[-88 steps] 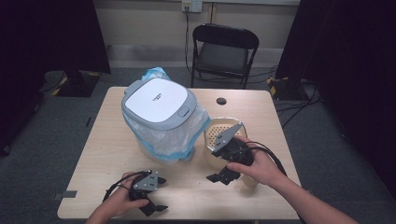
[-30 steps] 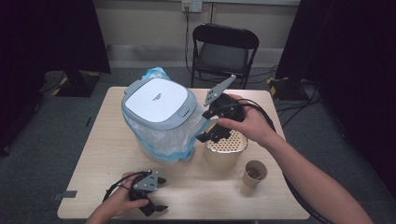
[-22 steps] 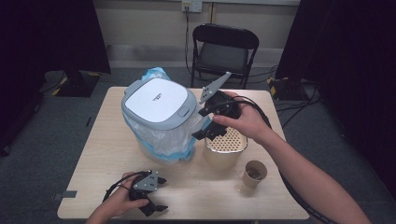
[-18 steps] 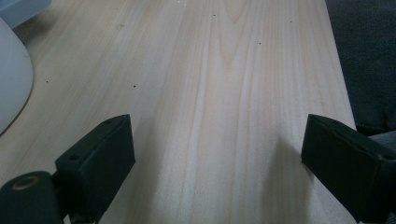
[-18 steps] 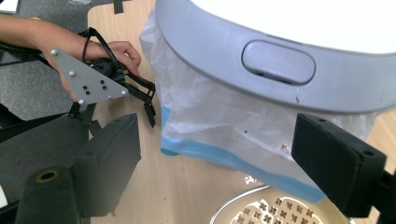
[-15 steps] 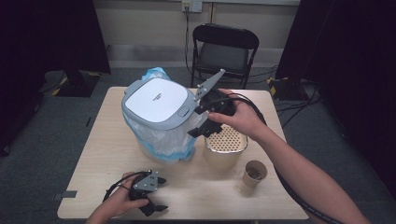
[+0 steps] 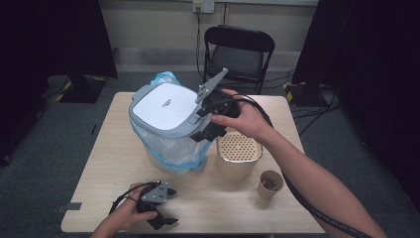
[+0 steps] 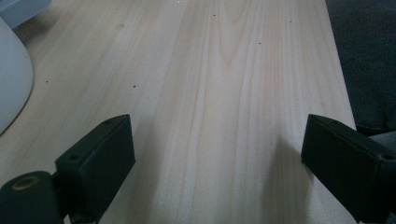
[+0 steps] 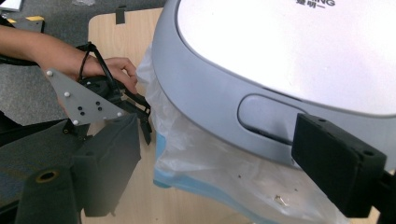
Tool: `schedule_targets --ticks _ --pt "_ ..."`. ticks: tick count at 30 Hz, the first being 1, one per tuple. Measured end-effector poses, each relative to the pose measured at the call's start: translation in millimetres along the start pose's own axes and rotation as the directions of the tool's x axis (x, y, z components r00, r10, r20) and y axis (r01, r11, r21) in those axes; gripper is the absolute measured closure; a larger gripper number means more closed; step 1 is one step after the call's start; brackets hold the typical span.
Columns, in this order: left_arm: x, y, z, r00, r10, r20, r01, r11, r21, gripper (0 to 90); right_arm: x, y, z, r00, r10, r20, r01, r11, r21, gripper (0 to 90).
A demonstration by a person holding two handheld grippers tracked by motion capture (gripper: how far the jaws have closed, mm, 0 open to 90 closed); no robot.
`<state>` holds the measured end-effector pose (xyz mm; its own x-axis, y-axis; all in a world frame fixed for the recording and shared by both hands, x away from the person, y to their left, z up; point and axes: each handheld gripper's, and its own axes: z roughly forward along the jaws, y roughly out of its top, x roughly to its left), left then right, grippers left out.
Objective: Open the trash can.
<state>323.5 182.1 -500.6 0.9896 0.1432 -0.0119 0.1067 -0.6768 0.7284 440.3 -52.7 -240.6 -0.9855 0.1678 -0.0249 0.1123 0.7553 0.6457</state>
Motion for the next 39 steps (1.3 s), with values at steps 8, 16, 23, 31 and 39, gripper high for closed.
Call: schedule_targets --ticks 8,16,23,31,39 --pt "0.0 0.0 0.0 1.0000 0.000 0.001 0.000 1.0000 -0.001 9.1 -0.3 4.5 6.7 0.9999 -0.009 -0.010 0.009 1.000 -0.006 15.2" --pt "0.0 0.0 0.0 1.0000 0.000 0.001 0.000 1.0000 -0.001 9.1 -2.7 2.8 8.4 0.9999 0.009 -0.010 -0.009 1.000 -0.027 14.0" --pt "0.0 0.0 0.0 1.0000 0.000 0.001 0.000 1.0000 -0.001 9.1 -4.1 2.5 8.5 0.9998 0.015 -0.013 -0.016 1.000 -0.008 13.8" --pt "-0.1 0.2 -0.2 1.0000 0.003 0.002 -0.003 1.0000 0.004 8.6 -7.8 -0.3 6.0 0.9997 0.023 -0.003 -0.023 1.000 -0.006 15.1" --pt "-0.1 0.2 -0.1 1.0000 0.003 0.002 -0.003 1.0000 0.004 8.5 -3.6 -7.0 -1.3 0.9998 0.021 -0.003 -0.021 1.000 -0.020 15.2"
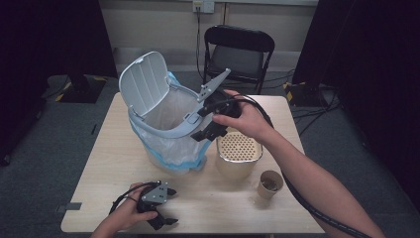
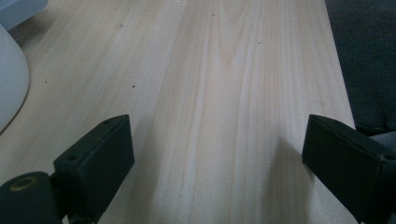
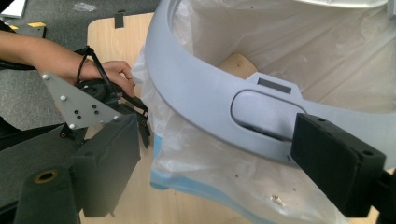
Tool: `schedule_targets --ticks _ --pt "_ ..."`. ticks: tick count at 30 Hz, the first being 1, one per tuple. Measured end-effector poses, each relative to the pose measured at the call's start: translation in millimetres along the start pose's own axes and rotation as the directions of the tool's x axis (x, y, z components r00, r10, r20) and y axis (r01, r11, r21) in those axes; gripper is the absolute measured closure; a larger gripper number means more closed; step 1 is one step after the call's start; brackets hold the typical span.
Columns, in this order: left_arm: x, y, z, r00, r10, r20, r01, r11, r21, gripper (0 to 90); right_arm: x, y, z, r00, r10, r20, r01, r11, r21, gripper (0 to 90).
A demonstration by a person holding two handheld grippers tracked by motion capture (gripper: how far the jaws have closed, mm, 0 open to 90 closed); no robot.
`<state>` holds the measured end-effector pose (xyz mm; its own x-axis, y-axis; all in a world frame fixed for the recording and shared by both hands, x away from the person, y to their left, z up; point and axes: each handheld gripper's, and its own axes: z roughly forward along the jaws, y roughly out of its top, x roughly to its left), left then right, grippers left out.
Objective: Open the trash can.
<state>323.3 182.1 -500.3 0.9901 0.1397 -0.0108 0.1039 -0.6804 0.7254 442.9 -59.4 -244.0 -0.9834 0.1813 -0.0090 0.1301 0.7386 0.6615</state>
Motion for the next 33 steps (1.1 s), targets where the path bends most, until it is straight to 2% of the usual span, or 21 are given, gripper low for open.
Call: schedule_targets --ticks 6,17,33 --pt "0.0 -0.1 0.3 1.0000 -0.001 0.001 0.001 1.0000 -0.002 8.5 0.8 -6.9 -8.0 0.9999 -0.005 0.013 0.005 1.000 -0.016 14.9" --pt "0.0 -0.1 0.2 1.0000 -0.001 0.001 0.001 1.0000 -0.002 8.5 3.1 -31.0 -16.6 0.9996 0.024 0.018 -0.023 0.999 -0.050 14.7" --pt "-0.1 0.0 -0.1 1.0000 -0.001 -0.001 0.001 1.0000 0.002 8.5 5.1 -61.0 -24.8 0.9983 0.053 0.024 -0.052 0.997 -0.055 14.6"
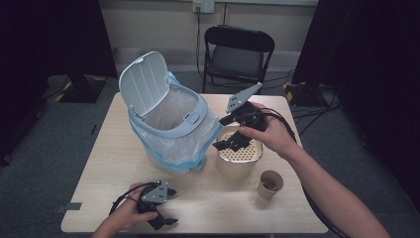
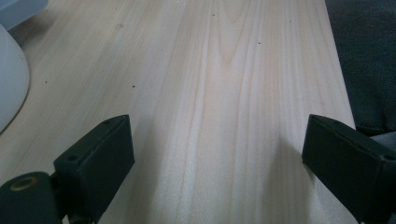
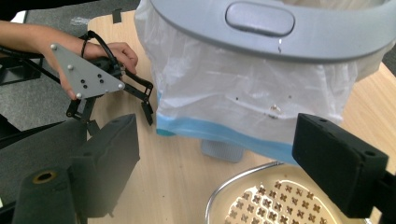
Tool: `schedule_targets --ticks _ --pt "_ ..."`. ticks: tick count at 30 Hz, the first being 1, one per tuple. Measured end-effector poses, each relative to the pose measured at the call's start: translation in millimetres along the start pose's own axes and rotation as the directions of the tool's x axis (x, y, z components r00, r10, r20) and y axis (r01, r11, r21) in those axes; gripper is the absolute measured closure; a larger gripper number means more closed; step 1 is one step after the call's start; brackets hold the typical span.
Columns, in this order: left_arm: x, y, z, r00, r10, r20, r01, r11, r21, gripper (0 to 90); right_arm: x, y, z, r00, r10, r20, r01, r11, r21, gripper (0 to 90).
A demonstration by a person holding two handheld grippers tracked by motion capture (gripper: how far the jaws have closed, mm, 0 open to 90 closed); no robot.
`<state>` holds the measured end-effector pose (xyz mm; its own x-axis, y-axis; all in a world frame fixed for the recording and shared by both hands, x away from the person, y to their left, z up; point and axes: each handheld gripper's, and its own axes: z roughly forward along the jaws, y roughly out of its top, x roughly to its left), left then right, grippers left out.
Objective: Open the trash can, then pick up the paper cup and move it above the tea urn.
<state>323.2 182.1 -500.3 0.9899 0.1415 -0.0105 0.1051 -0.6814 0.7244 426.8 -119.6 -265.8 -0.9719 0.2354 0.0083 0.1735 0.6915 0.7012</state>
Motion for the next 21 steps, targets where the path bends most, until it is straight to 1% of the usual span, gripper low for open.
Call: schedule_targets --ticks 2,4,6,8,11,14,19,21 --pt "-0.1 0.0 0.0 1.0000 -0.001 -0.001 0.001 1.0000 0.000 8.5 -0.2 -1.4 -0.2 1.0000 0.000 0.001 0.000 1.000 -0.001 14.6" --pt "-0.1 -0.1 0.0 1.0000 -0.001 0.000 0.001 1.0000 0.000 8.5 -1.1 -5.4 -1.2 1.0000 0.010 0.002 -0.010 1.000 -0.006 14.6" --pt "-0.2 -0.1 0.2 1.0000 -0.003 -0.002 0.003 1.0000 -0.001 8.5 -3.7 -12.6 -2.3 0.9998 0.020 0.006 -0.020 1.000 -0.012 14.6" --pt "-0.2 -0.1 0.1 1.0000 -0.002 -0.002 0.002 1.0000 -0.001 8.5 -3.8 -14.2 -2.6 0.9996 0.028 0.007 -0.028 1.000 -0.012 14.6" --pt "-0.2 -0.2 0.3 1.0000 -0.003 -0.001 0.003 1.0000 -0.004 8.5 -5.2 -21.7 -3.2 0.9994 0.033 0.007 -0.033 0.999 -0.014 14.6" --pt "0.1 -0.6 0.6 1.0000 0.003 -0.003 -0.003 1.0000 -0.007 8.5 -5.6 -27.9 -4.5 0.9991 0.042 0.007 -0.042 0.999 -0.009 14.6" --pt "0.0 -0.5 0.5 1.0000 0.003 -0.003 -0.003 1.0000 -0.006 8.5 -6.2 -40.8 -9.0 0.9987 0.050 0.013 -0.050 0.999 -0.015 14.5" --pt "0.0 -0.5 0.5 1.0000 0.003 -0.003 -0.003 1.0000 -0.006 8.5 -5.9 -45.7 -10.9 0.9979 0.064 0.012 -0.063 0.998 -0.019 14.6"
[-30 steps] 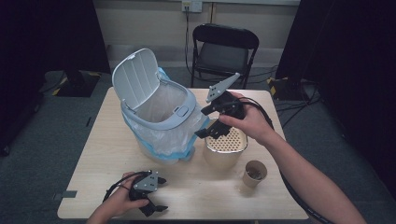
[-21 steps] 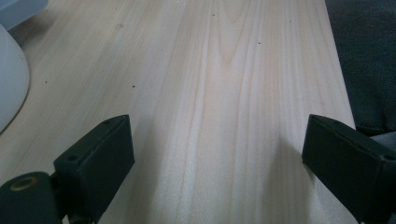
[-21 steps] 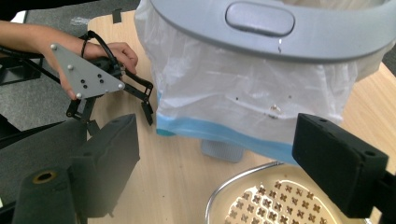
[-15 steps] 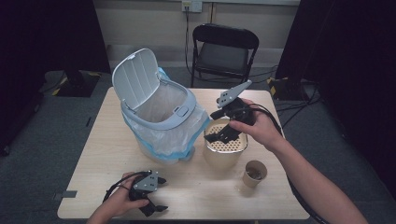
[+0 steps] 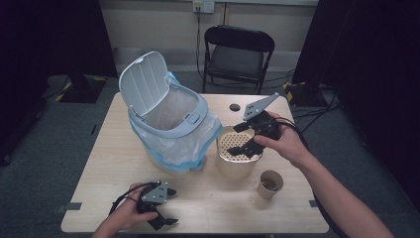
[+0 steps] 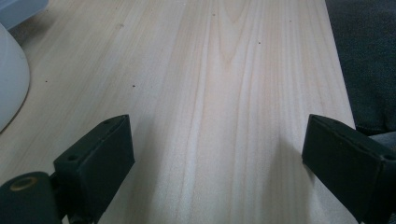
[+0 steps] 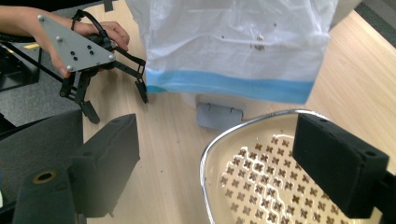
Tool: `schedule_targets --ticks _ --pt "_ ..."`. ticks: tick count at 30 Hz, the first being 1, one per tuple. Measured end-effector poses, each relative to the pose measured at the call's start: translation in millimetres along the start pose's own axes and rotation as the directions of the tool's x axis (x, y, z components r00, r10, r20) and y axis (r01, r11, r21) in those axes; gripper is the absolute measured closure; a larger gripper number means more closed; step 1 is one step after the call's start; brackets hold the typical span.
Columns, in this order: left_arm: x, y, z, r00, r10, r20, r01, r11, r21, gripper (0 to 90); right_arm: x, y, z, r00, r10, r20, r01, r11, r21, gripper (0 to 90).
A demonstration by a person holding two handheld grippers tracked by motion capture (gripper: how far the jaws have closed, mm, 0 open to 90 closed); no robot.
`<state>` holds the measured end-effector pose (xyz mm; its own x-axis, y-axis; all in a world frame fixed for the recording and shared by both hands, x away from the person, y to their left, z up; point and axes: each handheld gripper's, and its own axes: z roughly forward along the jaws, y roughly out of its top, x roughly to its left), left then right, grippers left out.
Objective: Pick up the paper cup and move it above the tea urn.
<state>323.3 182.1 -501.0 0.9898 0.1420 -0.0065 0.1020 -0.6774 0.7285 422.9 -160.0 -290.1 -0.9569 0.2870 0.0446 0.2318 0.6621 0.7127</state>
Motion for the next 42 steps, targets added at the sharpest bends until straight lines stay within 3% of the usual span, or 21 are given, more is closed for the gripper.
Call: schedule_targets --ticks 26,42 --pt "-0.4 -0.4 0.5 1.0000 -0.007 0.003 0.008 1.0000 -0.006 8.5 -5.0 -60.9 -12.0 0.9959 0.080 0.042 -0.079 0.997 -0.024 14.7" --pt "-0.4 -0.3 0.3 1.0000 -0.007 0.003 0.007 1.0000 -0.005 8.5 -3.7 -102.6 -18.1 0.9880 0.138 0.069 -0.138 0.990 -0.016 14.7"
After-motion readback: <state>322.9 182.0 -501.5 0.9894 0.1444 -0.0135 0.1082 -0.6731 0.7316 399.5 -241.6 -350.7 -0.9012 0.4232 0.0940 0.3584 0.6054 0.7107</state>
